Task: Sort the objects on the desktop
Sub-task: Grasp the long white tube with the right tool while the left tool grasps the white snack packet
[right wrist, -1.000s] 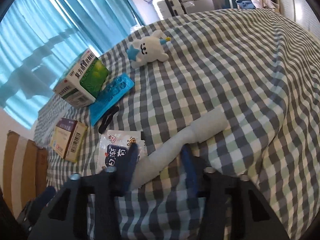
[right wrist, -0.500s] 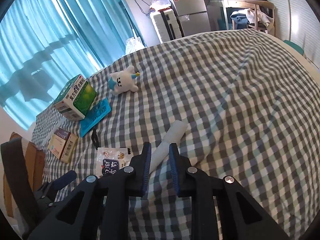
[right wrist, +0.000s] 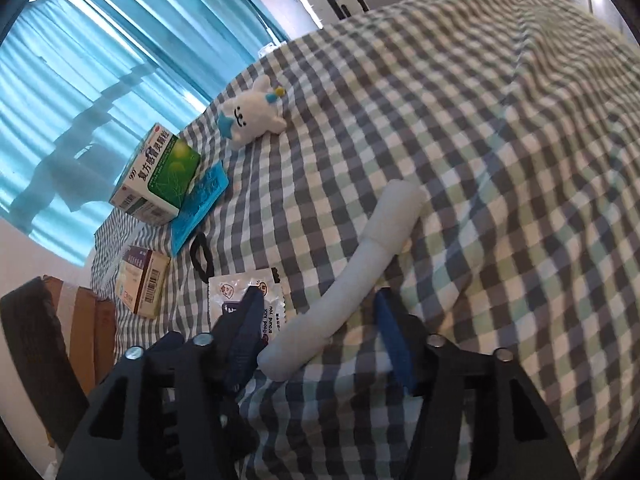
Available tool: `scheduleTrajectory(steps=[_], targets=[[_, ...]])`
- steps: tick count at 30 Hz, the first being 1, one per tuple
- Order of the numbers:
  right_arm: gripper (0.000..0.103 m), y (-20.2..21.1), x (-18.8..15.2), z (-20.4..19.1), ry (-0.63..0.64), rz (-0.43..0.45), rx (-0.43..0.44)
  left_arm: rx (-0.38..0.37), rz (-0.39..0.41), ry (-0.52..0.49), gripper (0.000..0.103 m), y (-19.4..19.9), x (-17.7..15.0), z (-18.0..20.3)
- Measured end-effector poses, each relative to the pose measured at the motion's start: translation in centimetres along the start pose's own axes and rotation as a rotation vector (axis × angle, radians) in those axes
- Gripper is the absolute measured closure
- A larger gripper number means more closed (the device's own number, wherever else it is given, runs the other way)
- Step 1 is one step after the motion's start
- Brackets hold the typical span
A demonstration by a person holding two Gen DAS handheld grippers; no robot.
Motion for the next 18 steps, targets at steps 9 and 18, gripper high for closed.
scheduleTrajectory(steps=[9,18], targets=[[0.078,-0.3,-0.4,-0.6,0.053,0.027,-0.074,0.0,-0.017,-0.037,0.0,0.3,-0.8,1.2],[0.095,1.8,-0.1,0.0,0.094,0.073,-0.095,0.005,-0.032,-0.021,0.0,0.2,0.0,1.6]])
Point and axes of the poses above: each gripper's, at about its wrist camera, not at the fingertips, and y roughly against the way its jaws point, z to its right, x to its top, the point moved 2 cm from there along -y, roughly the way its jaws point, and after that the axes turned 4 degrees about z, right-handed, at the moved point
